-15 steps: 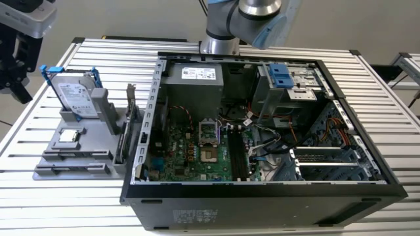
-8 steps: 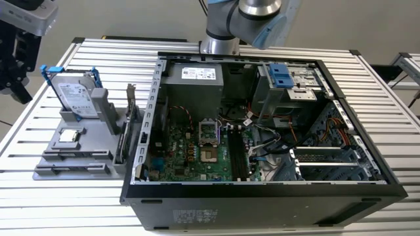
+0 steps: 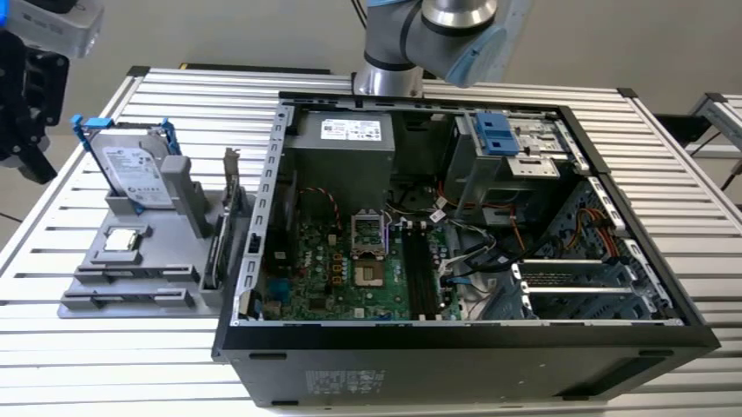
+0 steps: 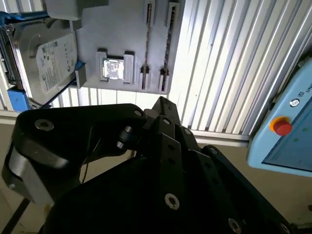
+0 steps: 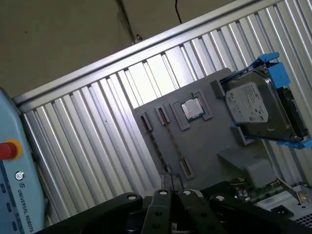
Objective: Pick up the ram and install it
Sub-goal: 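Pick up the ram and move it above insertion slot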
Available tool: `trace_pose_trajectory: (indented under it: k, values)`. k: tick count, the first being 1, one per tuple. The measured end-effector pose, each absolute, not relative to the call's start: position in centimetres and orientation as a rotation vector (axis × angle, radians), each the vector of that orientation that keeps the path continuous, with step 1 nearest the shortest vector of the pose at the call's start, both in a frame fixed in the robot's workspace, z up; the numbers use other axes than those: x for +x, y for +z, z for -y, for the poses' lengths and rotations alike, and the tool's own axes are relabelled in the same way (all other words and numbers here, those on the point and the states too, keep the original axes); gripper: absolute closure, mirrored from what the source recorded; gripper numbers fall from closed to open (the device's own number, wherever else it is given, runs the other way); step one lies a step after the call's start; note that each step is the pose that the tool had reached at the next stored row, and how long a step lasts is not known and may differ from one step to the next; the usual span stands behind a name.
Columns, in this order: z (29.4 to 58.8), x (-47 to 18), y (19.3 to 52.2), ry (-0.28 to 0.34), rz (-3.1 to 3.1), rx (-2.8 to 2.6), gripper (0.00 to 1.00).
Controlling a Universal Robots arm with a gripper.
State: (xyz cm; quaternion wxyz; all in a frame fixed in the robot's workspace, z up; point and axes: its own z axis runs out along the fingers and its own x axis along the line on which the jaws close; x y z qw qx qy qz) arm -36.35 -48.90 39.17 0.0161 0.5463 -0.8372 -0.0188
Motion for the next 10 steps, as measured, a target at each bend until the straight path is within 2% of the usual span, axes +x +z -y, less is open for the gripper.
trace_pose_trajectory:
  k: [10]
  values:
    - [48.80, -36.35, 39.18, -0.048, 2.522, 1.809, 1.00]
